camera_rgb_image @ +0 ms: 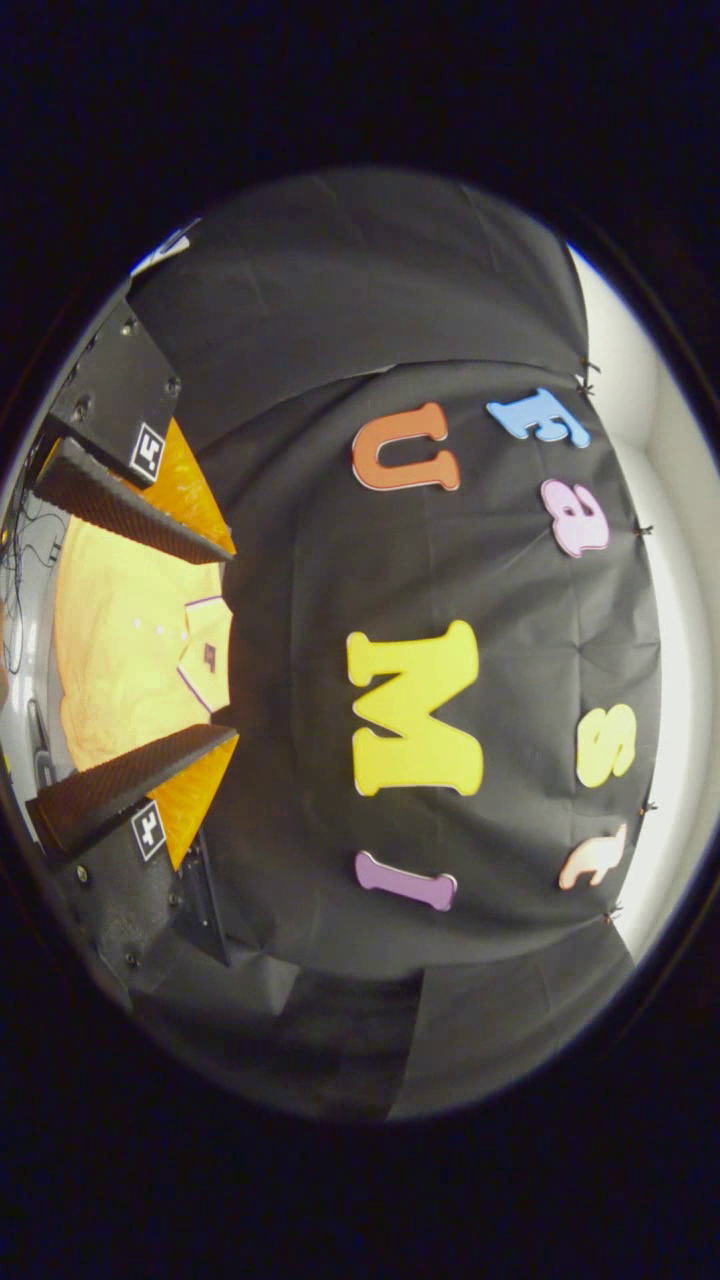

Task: Put the clothes into the washing machine and then close the washing machine lid.

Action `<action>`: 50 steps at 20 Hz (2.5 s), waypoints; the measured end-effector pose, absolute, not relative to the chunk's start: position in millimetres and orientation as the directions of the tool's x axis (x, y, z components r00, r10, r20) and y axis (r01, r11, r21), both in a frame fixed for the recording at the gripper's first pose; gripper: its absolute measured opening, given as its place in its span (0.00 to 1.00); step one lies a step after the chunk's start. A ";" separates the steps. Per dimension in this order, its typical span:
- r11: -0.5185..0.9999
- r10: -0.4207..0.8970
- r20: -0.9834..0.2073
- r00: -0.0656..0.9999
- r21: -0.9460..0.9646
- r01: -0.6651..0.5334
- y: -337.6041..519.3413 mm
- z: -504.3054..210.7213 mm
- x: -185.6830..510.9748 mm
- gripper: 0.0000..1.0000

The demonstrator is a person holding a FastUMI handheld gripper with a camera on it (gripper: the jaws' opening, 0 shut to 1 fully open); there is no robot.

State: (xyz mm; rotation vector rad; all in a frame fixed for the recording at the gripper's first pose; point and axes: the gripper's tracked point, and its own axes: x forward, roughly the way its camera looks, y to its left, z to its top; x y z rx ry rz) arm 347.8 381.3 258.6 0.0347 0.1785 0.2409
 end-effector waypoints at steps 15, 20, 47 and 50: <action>0.995 0.064 -0.573 0.817 -0.029 -0.098 426.8 78.5 481.4 1.00; 0.996 0.072 -0.622 0.779 0.006 -0.087 427.9 62.6 480.0 0.99; 0.902 0.431 -0.270 0.861 0.124 -0.413 406.4 148.2 448.9 0.06; 0.898 0.439 -0.178 0.881 0.103 -0.427 394.0 186.6 425.5 0.06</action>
